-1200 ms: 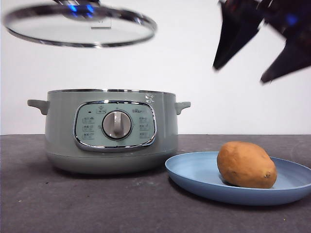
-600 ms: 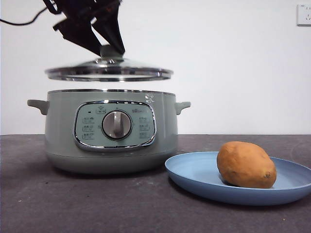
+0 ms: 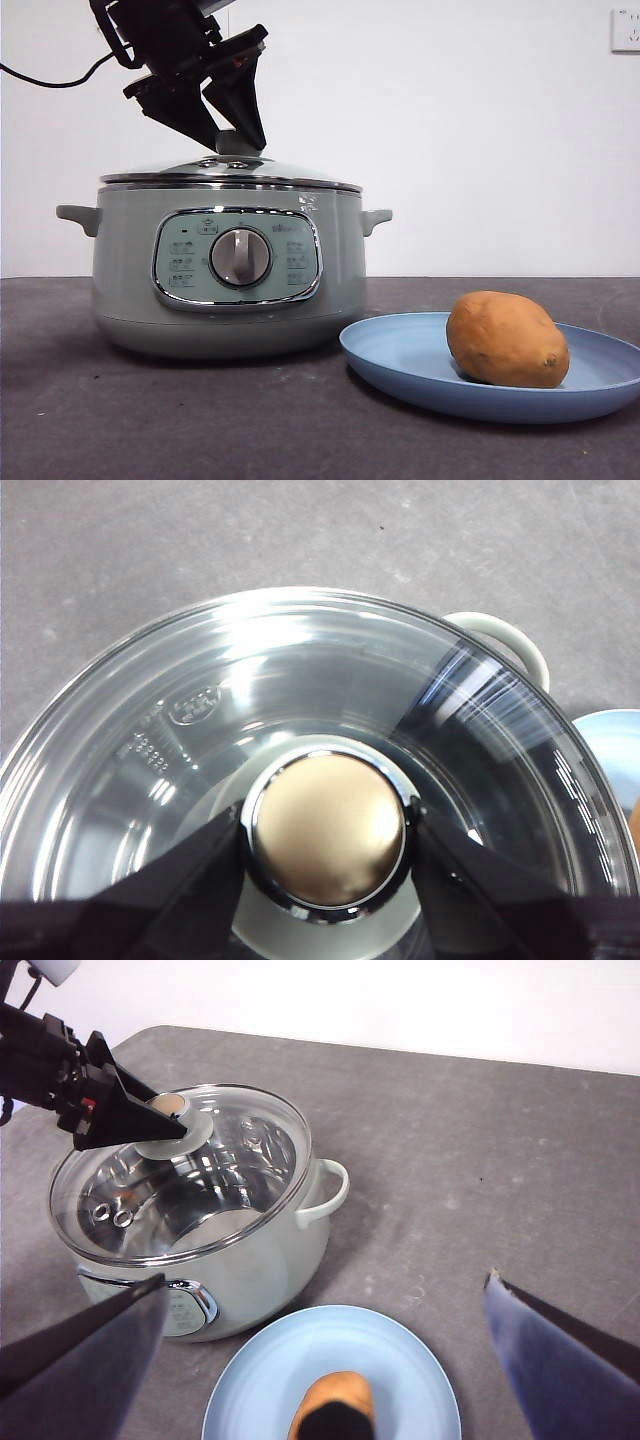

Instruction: Take the potato out from the steamer,put the potato on the plate,close the lid

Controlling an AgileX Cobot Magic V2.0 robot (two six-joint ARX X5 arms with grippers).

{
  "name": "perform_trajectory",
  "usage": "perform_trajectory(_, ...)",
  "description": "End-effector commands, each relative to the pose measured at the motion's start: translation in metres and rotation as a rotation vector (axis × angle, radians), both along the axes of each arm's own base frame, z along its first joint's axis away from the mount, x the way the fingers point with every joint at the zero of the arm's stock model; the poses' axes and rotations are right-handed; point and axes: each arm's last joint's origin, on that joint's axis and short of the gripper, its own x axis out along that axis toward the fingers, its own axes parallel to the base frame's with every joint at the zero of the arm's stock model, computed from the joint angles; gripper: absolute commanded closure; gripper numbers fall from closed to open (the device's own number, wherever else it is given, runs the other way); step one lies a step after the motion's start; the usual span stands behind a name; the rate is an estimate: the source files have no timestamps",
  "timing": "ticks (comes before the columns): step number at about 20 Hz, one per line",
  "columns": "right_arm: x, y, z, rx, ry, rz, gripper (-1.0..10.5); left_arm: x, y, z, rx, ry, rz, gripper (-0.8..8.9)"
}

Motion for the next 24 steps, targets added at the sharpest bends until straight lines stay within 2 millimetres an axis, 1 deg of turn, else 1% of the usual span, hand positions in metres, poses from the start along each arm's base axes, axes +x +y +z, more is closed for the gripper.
perform_trajectory(1, 0.0, 0.0, 0.001, 0.007, -0.006, -0.004, 4.1, 0.001, -0.002, 0.006, -0.007, -0.049, -0.006, 8.23)
perform_trajectory(3, 0.0, 0.0, 0.001, 0.008, -0.006, -0.003, 4.1, 0.0, -0.001, 0.005, -0.001, -0.033, -0.007, 8.17)
perform_trajectory(5, 0.0, 0.0, 0.001, 0.007, -0.006, -0.004, 4.1, 0.0, -0.001, 0.004, 0.002, -0.027, -0.007, 7.81)
perform_trajectory(6, 0.0, 0.0, 0.001, 0.008, -0.006, -0.003, 4.1, 0.0, -0.001, 0.004, -0.001, -0.025, -0.005, 6.75)
perform_trajectory(8, 0.0, 0.0, 0.001, 0.008, -0.005, -0.003, 4.1, 0.0, -0.001, 0.004, -0.01, -0.015, 0.006, 4.21)
perform_trajectory(9, 0.0, 0.0, 0.001, 0.008, -0.005, -0.002, 4.1, 0.0, -0.001, 0.004, -0.01, -0.014, 0.007, 3.69)
perform_trajectory(14, 0.0, 0.0, 0.001, 0.009, -0.004, 0.001, 4.1, -0.001, -0.001, 0.005, -0.012, -0.017, 0.007, 3.66)
perform_trajectory(16, -0.001, 0.0, 0.0, 0.005, 0.004, 0.001, 4.1, -0.005, 0.001, 0.01, -0.016, -0.024, 0.008, 3.66)
perform_trajectory(18, -0.001, 0.0, -0.002, -0.004, 0.021, 0.003, 4.1, -0.013, 0.005, 0.02, -0.021, -0.035, 0.007, 3.66)
perform_trajectory(21, -0.002, 0.0, -0.004, -0.014, 0.049, 0.016, 4.1, -0.037, 0.016, 0.042, -0.029, -0.047, 0.006, 3.66)
perform_trajectory(24, -0.005, 0.001, -0.008, 0.011, 0.11, 0.094, 4.1, -0.074, 0.033, 0.067, -0.033, -0.036, -0.004, 3.69)
